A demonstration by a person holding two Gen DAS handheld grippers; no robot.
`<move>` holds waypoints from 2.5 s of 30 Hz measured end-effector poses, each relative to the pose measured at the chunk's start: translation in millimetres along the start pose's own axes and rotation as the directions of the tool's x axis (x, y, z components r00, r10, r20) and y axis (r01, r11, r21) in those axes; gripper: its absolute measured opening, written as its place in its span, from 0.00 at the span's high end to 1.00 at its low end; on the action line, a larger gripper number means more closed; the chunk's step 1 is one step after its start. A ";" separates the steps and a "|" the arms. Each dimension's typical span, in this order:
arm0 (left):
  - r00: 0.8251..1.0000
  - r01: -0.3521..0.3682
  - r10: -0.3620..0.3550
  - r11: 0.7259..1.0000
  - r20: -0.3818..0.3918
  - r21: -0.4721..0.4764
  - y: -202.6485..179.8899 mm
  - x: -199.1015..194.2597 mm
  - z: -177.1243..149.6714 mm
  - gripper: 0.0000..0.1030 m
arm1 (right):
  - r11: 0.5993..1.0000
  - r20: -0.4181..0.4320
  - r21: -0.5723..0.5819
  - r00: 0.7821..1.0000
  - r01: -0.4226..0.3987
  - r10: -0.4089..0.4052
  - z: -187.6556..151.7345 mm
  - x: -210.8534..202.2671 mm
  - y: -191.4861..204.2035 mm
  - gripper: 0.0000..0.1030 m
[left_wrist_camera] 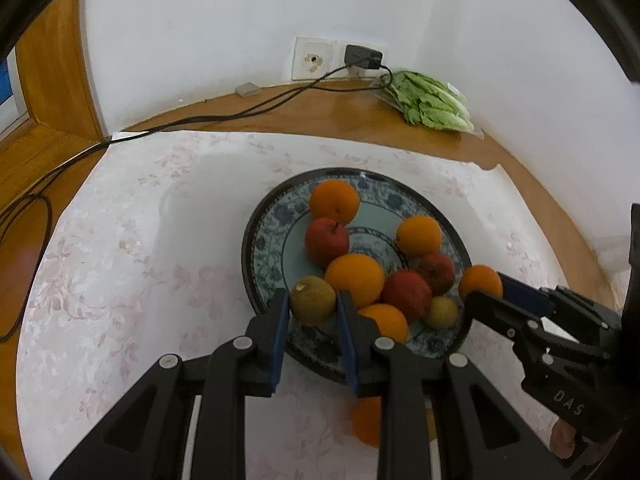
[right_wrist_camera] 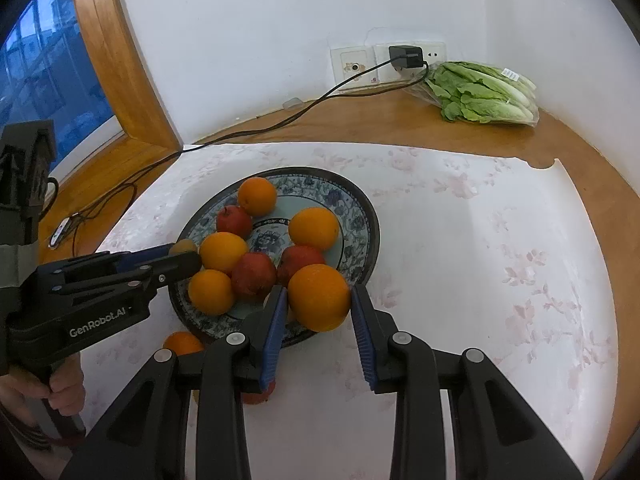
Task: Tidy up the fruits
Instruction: 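Carry the brown fruit in the left gripper over the plate while the right gripper carries its orange there, then open the left gripper to release the brown fruit while the right gripper releases its orange, then withdraw both grippers from the plate toward the remaining loose fruit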
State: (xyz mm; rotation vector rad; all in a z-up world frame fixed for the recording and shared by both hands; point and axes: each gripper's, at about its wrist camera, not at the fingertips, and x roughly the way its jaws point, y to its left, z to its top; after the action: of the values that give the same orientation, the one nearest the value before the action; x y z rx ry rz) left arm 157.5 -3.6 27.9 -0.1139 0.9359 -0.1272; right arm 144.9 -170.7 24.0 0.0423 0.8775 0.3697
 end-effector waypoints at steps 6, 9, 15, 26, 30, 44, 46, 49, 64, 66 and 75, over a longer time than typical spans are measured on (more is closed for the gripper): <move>1.000 -0.007 0.007 1.000 0.009 0.000 3.8 3.4 4.5 0.76 | 1.000 0.003 -0.004 1.000 0.003 -0.003 0.9 6.2 0.4 0.67; 1.000 -0.012 0.012 1.000 0.007 -0.002 5.2 5.4 5.1 0.76 | 1.000 0.006 -0.004 1.000 0.002 -0.002 -0.2 7.2 1.4 0.67; 1.000 -0.005 0.005 1.000 0.010 -0.004 8.1 8.7 4.2 0.76 | 1.000 0.009 0.012 1.000 0.000 0.000 0.3 7.9 0.7 0.67; 1.000 -0.027 0.027 0.999 0.001 0.032 1.3 4.8 4.4 0.61 | 0.999 0.033 0.037 0.999 -0.003 0.002 -0.6 -2.6 0.9 0.57; 1.000 -0.025 0.025 0.999 0.003 0.037 -2.0 -4.6 0.5 0.55 | 0.999 0.041 0.044 0.999 -0.002 0.000 -2.4 -11.1 -0.4 0.56; 1.000 -0.004 0.005 1.000 -0.022 0.024 -11.3 -28.3 -23.9 0.54 | 0.999 0.027 0.046 0.999 -0.022 0.021 -15.9 -35.7 8.2 0.55; 1.000 -0.003 0.004 1.000 -0.023 0.024 -11.6 -29.2 -24.6 0.54 | 0.998 0.014 0.053 0.999 -0.047 0.046 -18.8 -38.0 9.2 0.55; 1.000 0.000 0.001 1.000 -0.030 0.014 -12.6 -32.6 -29.7 0.54 | 0.999 0.010 0.038 0.999 -0.037 0.037 -22.6 -41.0 12.1 0.55; 0.998 0.025 -0.025 1.000 -0.053 0.013 -17.9 -37.0 -47.8 0.53 | 0.998 -0.030 0.051 0.999 -0.033 0.035 -44.8 -42.8 6.3 0.55; 0.998 0.027 -0.026 0.999 -0.055 0.017 -19.7 -36.4 -47.8 0.53 | 0.998 -0.031 0.052 0.999 -0.037 0.039 -45.1 -42.2 6.3 0.55; 0.997 0.049 -0.048 0.999 -0.067 0.012 -25.5 -32.4 -52.5 0.53 | 0.997 -0.028 0.034 0.997 -0.069 0.070 -45.5 -37.9 14.6 0.55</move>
State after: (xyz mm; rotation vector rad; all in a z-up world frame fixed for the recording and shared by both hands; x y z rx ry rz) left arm 94.6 -25.9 26.7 -0.1205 0.9990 -0.1832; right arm 84.0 -174.9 25.7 0.0984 0.9123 0.4215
